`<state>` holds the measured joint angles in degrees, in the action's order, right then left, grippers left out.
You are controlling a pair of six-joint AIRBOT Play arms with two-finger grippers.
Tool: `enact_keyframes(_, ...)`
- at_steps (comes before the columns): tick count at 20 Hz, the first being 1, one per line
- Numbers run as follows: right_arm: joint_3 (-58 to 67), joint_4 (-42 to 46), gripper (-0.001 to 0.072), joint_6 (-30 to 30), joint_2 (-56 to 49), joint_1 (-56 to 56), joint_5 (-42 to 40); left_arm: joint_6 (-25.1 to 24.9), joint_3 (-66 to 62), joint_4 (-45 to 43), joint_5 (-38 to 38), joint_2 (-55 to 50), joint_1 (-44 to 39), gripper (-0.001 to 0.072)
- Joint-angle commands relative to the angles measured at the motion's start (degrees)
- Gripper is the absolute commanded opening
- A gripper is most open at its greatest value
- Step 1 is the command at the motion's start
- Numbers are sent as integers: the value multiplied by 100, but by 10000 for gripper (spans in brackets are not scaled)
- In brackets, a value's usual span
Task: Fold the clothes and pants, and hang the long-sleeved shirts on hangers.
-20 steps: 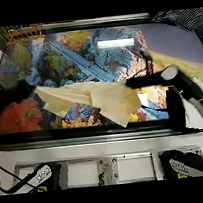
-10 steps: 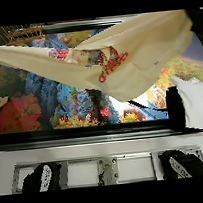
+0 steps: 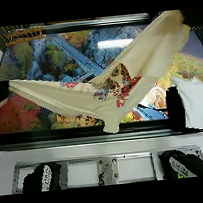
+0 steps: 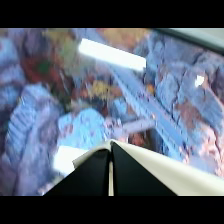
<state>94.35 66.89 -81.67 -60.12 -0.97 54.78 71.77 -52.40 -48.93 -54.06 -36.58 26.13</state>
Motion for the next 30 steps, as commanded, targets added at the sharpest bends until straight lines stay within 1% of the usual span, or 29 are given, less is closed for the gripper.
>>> enact_keyframes(1, 11, 13, 20, 46, -1200, -2, 11, 0, 457, -120, 269, -627, -442, 3)
enact_keyframes(2, 11, 17, 164, 81, -1521, -13, 42, 4, 511, -210, 361, -828, -551, 4)
enact_keyframes(3, 11, 15, 492, 83, -1805, -31, 216, 22, 570, -380, 422, -1008, -619, 3)
enact_keyframes(4, 11, 15, 581, 76, -2004, -59, 479, 33, 634, -531, 444, -1139, -623, 3)
enact_keyframes(5, 7, 31, 566, 79, -2142, -127, 826, 111, 706, -691, 450, -1244, -570, 3)
enact_keyframes(6, -31, 70, 566, 83, -2194, -201, 1143, 138, 776, -811, 450, -1311, -487, 3)
enact_keyframes(8, -433, 367, 556, 81, -2046, -339, 1567, 138, 979, -944, 431, -1362, -205, 3)
enact_keyframes(9, -837, 549, 464, 81, -1864, -382, 1705, 133, 1095, -957, 411, -1355, -114, 3)
enact_keyframes(10, -1331, 627, 396, 59, -1655, -396, 1775, 133, 1246, -955, 407, -1355, -24, 3)
enact_keyframes(11, -1950, 584, 380, 57, -1410, -393, 1773, 131, 1399, -955, 411, -1355, 26, 3)
enact_keyframes(12, -2588, 461, 380, -76, -1169, -380, 1764, 131, 1526, -953, 413, -1355, 42, 4)
enact_keyframes(14, -3963, 66, 381, -625, -710, -380, 1711, 131, 1670, -953, 420, -1355, 39, 3)
enact_keyframes(17, -5755, -723, 385, -688, -254, -317, 1300, 131, 1722, -951, 417, -1355, 33, 3)
enact_keyframes(19, -6533, -1307, 385, -686, -175, -116, 844, 131, 1722, -949, 415, -1355, 33, 4)
enact_keyframes(21, -6983, -1773, 385, -684, -184, 258, 197, 133, 1722, -949, 420, -1355, 33, 3)
enact_keyframes(25, -7097, -2295, 383, -688, -286, 1255, -981, 131, 1722, -951, 417, -1355, 33, 4)
enact_keyframes(27, -7095, -2516, 381, -686, -435, 1596, -1292, 131, 1722, -949, 415, -1355, 33, 3)
enact_keyframes(28, -7095, -2608, 362, -684, -494, 1705, -1384, 131, 1722, -951, 415, -1355, 33, 3)
enact_keyframes(29, -7088, -2623, 362, -684, -522, 1770, -1458, 131, 1722, -951, 415, -1355, 33, 4)
enact_keyframes(30, -7073, -2621, 304, -669, -527, 1786, -1513, 131, 1722, -951, 417, -1355, 33, 4)
